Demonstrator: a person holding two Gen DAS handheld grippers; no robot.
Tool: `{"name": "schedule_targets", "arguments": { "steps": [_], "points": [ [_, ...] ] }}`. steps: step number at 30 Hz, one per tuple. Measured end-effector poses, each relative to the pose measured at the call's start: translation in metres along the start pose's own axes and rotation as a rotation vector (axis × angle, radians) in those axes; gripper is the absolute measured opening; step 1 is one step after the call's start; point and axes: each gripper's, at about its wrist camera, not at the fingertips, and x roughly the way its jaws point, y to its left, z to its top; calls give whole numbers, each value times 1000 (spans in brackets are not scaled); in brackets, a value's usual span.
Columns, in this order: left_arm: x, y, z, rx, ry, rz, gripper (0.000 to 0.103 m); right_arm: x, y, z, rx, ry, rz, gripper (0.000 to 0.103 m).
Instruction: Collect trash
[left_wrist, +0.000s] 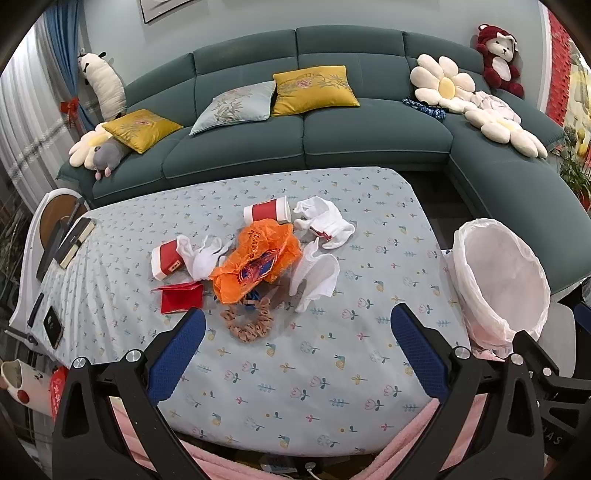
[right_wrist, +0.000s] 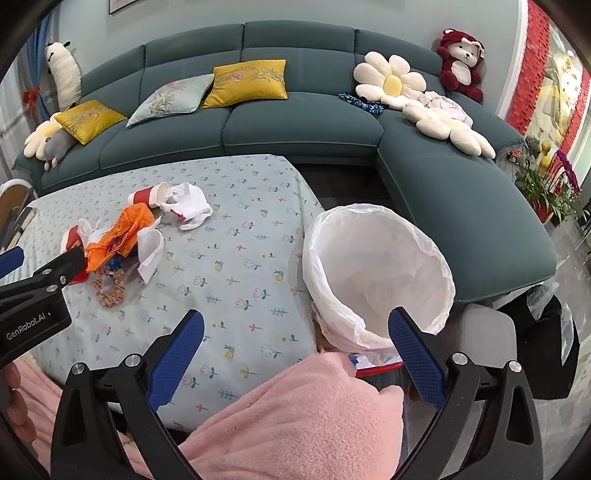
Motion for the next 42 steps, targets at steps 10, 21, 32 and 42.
{"name": "schedule_targets", "arguments": {
  "steps": [10, 21, 32, 42],
  "points": [
    [-2, 6, 4, -11, 2, -2, 96, -4, 4, 2, -13, -3, -2, 96],
    [-3, 8, 7, -21, -2, -4, 96, -7, 5, 7, -17, -9, -11, 96],
    [-3, 9, 7, -27, 3, -2, 96, -9, 3, 8, -20, -10, -17, 96],
    [-3, 9, 7, -27, 2, -2, 96, -11, 2, 9, -22, -16, -23, 96]
  ]
}}
